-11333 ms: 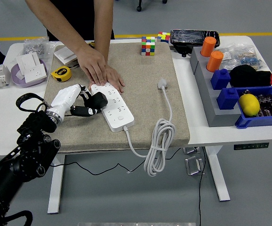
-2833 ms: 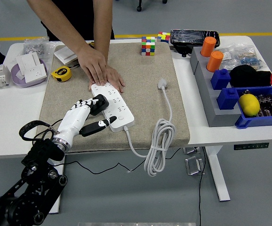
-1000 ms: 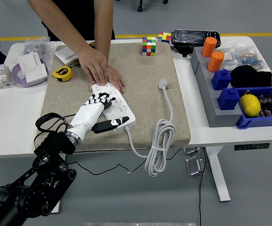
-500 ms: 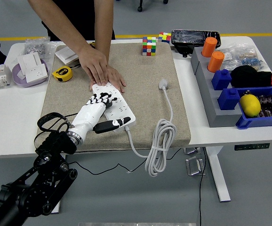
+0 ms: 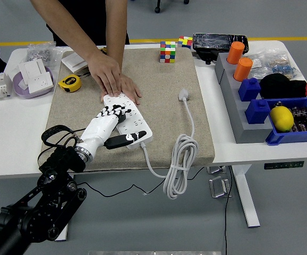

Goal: Pick up the plug,place it near the board,insert it into the board,press the button

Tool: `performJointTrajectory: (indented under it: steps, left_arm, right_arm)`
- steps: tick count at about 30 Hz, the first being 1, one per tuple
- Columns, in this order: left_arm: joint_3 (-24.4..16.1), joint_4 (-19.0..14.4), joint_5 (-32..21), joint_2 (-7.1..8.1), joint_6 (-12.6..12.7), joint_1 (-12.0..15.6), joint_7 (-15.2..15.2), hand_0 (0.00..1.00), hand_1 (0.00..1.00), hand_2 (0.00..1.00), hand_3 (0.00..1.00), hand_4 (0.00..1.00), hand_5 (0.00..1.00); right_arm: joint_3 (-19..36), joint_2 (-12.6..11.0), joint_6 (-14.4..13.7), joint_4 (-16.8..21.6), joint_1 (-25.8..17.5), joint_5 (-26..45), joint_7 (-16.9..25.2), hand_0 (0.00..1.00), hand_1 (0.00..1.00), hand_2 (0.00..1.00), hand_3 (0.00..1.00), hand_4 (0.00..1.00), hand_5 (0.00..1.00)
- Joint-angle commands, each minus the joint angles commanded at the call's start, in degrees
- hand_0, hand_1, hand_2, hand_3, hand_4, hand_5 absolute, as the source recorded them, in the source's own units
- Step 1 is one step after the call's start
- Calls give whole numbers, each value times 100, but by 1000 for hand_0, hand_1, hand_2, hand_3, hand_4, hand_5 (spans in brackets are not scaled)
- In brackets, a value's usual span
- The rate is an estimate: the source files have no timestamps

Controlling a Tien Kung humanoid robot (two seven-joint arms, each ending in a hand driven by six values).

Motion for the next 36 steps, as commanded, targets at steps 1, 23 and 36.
performJointTrajectory:
  steps: [1,23,36]
  left_arm:
    - [2,-19,0,0,9,0,-3,998,998,984,924,998,998]
    - [165,-2517,-414,251,-374,339,-25,759,699,593,933,895,334]
    - [274,-3343,-238,485,-1069,400,6,284,193,225,861,619,79]
  right_arm:
    - [1,0,0,-1,1,1,0,858,858,830,831,998,998]
    - [56,15,-10,-3,-7,-3,7,859,858,830,831,998,998]
    - [46,5,-16,-2,-19,-5,5,859,858,829,830,998,998]
